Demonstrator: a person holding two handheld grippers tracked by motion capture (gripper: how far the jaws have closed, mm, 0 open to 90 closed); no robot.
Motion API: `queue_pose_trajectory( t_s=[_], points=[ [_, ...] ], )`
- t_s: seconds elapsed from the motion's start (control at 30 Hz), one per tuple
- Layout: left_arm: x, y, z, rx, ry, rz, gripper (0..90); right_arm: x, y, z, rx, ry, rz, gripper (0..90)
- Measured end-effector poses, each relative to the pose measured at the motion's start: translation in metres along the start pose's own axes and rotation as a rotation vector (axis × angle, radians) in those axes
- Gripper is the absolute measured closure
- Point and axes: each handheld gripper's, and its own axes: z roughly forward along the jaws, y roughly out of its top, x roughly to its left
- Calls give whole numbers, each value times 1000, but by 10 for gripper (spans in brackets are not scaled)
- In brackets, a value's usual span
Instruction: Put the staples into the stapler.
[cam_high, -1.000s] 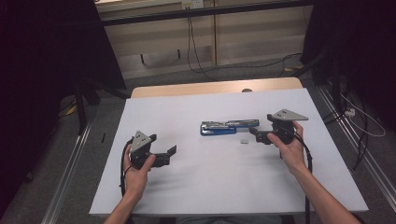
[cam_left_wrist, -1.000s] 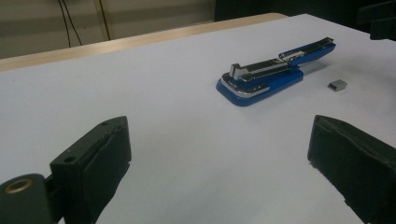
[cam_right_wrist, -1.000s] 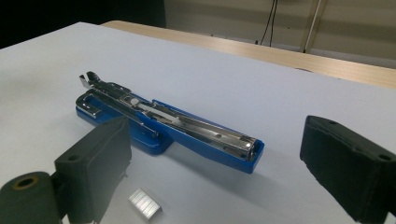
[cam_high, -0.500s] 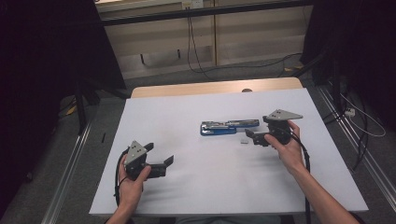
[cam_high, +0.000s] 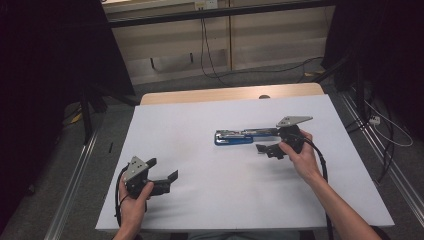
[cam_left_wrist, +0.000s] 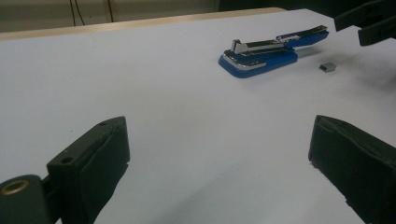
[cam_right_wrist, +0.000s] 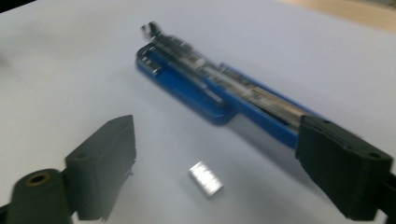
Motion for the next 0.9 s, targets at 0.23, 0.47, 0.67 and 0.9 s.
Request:
queue_pose_trajectory(
  t_s=[0.23, 0.47, 0.67, 0.9],
  points=[
    [-8, 0, 2, 6, -17, 24, 55, 3, 4, 11, 86, 24, -49, 93],
    [-12, 0, 2, 12, -23, 28, 55, 5, 7, 20, 146, 47, -109, 133],
    [-16, -1, 3, 16, -34, 31, 55, 1, 9, 19, 208, 55, -143, 274],
    [-13, -1, 2, 15, -25, 30, 55, -4, 8, 22, 259, 76, -202, 424]
  ],
)
